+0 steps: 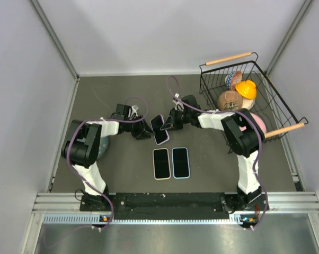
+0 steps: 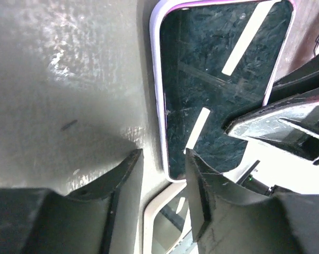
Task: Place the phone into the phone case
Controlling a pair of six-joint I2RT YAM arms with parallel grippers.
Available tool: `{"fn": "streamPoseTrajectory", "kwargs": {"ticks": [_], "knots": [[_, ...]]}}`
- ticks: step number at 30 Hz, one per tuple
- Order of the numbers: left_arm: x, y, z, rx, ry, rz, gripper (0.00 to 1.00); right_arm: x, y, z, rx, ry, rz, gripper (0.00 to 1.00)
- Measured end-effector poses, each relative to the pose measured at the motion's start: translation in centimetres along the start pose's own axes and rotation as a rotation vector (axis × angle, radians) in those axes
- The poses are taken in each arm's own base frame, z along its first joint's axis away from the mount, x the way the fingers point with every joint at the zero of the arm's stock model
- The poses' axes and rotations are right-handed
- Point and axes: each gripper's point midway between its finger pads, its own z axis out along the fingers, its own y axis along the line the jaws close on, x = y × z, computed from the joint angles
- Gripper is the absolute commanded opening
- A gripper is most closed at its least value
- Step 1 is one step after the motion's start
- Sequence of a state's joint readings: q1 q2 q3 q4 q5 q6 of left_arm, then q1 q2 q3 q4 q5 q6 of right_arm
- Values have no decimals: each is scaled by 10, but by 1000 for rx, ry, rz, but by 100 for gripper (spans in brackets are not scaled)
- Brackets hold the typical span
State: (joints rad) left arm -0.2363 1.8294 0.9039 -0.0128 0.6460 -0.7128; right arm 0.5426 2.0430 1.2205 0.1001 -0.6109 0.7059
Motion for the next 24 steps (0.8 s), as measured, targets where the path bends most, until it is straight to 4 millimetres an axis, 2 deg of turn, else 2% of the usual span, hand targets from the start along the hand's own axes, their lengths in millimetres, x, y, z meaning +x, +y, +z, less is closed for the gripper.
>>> {"fn": "streamPoseTrajectory", "kwargs": {"ticks": [4,8,11,15,18,21,24], "knots": [[-9,-2,-17,-31,-49,3,52,-1,1,-1,11,7,-8,0],[-26,-15,-48,-20,-131,21,61,-3,7,-10,18,5,-10,0],[-31,-38,-73,23,-187,73,65,-11,29,-26,-16,-24,-34,0],[-24,-81,-104,141,-220,169,68,-22,81,-65,-159,-102,-90,0],[-15,-102,-122,211,-230,223,69,-18,112,-92,-268,-145,-124,0],[-1,-116,-134,289,-222,255,69,-6,129,-108,-358,-157,-131,0],[10,-126,-139,374,-200,265,68,8,132,-114,-422,-143,-99,0]]}}
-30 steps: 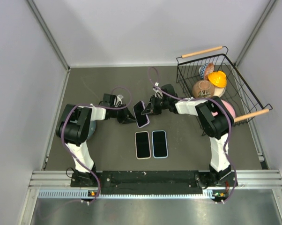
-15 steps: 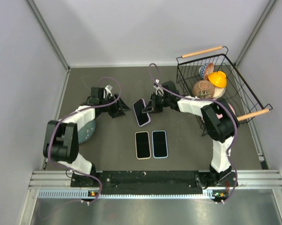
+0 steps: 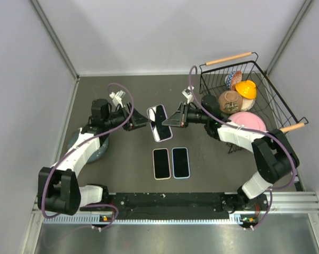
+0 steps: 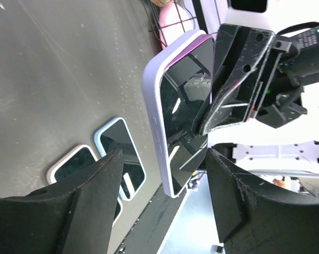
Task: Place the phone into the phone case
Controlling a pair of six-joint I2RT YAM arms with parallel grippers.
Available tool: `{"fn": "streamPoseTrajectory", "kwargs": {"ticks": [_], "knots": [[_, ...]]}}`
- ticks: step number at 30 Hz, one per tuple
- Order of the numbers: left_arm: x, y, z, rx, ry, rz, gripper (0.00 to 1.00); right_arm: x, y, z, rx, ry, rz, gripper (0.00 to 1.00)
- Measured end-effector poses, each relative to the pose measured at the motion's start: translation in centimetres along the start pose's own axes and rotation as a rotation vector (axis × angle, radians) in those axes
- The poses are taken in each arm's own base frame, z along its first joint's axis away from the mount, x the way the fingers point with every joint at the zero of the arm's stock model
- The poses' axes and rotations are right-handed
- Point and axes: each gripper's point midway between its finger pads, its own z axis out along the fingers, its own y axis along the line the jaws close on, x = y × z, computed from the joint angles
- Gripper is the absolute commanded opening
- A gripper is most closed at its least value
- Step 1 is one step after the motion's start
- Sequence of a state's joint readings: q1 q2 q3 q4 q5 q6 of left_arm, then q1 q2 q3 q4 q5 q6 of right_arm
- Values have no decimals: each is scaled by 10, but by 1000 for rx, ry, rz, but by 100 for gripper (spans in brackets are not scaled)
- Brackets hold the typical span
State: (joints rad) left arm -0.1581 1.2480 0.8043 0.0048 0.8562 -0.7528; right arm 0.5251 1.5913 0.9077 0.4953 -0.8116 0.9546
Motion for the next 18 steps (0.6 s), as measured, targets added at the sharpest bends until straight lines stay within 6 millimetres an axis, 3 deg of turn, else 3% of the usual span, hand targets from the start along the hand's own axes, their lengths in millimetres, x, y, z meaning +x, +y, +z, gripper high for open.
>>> {"fn": "streamPoseTrajectory", "kwargs": {"ticks": [5,13,18], "knots": [[12,-6,1,90,17,-46,63,13,4,-3,-53,10,56,0],[22,-24,2,216,14,-68,54,10,32,-5,-170,-17,52,0],[24,-37,6,261,24,-45,51,14,37,-5,-198,-17,53,3]]}}
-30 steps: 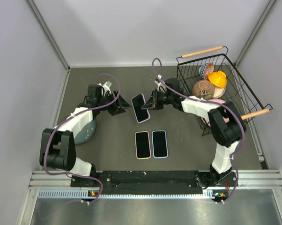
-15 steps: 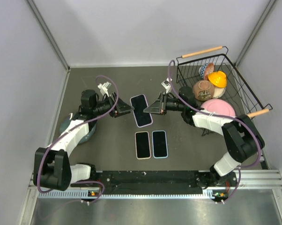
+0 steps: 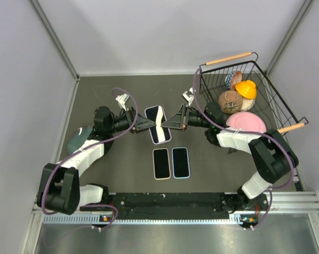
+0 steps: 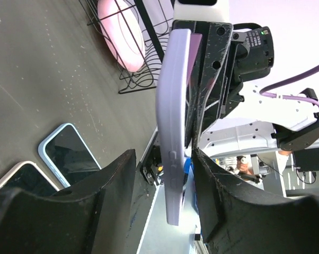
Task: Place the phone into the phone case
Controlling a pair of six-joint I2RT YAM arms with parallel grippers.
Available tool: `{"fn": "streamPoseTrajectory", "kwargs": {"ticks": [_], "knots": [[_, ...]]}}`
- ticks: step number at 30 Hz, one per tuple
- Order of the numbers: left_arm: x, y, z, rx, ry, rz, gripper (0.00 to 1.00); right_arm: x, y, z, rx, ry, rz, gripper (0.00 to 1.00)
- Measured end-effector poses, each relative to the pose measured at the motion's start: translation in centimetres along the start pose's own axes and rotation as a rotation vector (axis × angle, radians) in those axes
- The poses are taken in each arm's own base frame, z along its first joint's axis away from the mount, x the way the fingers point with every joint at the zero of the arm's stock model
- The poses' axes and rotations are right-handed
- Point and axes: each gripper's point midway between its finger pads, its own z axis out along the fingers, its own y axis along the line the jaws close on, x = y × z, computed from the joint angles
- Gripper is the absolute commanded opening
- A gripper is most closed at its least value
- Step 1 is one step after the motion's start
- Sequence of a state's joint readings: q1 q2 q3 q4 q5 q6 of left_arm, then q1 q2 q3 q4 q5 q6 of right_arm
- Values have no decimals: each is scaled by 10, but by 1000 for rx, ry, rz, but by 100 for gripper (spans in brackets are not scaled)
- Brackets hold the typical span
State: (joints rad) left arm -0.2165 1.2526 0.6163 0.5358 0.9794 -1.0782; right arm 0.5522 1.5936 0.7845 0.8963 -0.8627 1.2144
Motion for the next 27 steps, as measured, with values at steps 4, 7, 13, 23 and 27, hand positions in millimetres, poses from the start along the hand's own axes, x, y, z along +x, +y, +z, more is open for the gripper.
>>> {"fn": "streamPoseTrajectory", "kwargs": {"ticks": [4,7,13,23,27], "knots": [[3,-3,4,14,11,0,27,6,-3,1,2,10,17,14],[5,-5,6,23,21,-5,7,9,-5,1,6,15,21,30],[7,-3,8,22,30,-8,0,15,-6,-3,22,24,16,61],[4,-9,9,48,21,-7,0,54,-6,-33,43,58,5,55],[2,-14,8,72,15,4,0,58,-9,-36,52,61,16,46]]}}
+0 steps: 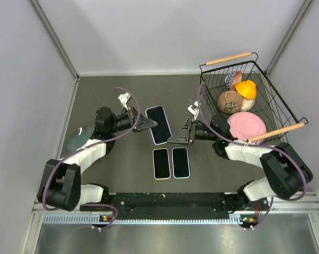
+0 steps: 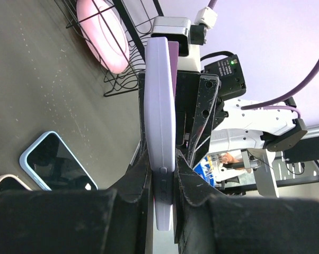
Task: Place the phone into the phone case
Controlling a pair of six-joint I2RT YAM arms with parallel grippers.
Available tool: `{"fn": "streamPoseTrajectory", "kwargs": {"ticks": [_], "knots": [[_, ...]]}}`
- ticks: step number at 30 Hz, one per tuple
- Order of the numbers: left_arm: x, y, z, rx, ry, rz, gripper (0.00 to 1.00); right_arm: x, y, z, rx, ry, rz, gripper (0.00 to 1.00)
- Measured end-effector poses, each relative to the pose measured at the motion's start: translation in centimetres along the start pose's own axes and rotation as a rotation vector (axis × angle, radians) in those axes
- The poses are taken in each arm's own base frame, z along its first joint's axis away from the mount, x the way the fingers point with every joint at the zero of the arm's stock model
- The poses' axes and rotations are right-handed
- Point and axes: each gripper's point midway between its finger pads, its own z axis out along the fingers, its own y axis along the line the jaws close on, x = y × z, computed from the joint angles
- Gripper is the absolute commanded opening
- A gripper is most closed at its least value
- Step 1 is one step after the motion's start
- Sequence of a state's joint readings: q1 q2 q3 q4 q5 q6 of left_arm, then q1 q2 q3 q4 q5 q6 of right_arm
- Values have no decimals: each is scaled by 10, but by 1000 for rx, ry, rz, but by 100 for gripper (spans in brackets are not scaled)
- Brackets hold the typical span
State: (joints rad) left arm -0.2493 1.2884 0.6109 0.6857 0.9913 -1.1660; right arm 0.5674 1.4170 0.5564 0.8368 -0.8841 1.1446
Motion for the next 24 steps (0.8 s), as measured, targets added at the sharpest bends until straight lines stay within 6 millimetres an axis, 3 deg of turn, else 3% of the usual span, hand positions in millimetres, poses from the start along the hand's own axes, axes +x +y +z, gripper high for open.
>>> {"fn": "streamPoseTrajectory", "kwargs": {"ticks": [6,7,8,11,15,19,24], "knots": [[4,4,0,3,7,-17,0,-5,5,0,-10,-23,-12,33],[4,5,-1,2,7,-21,0,-6,6,0,-14,-28,-15,28],[5,5,-1,2,7,-27,0,-6,7,0,-16,-33,-13,16],[5,2,-1,9,8,-20,0,-6,6,-1,-17,-44,7,0],[6,5,-1,-42,12,-7,0,-5,4,-1,-11,-55,39,0],[4,1,6,-132,32,114,0,-5,-5,-2,27,-75,92,1],[13,0,9,-136,74,146,0,0,-7,-8,99,-81,81,41]]}}
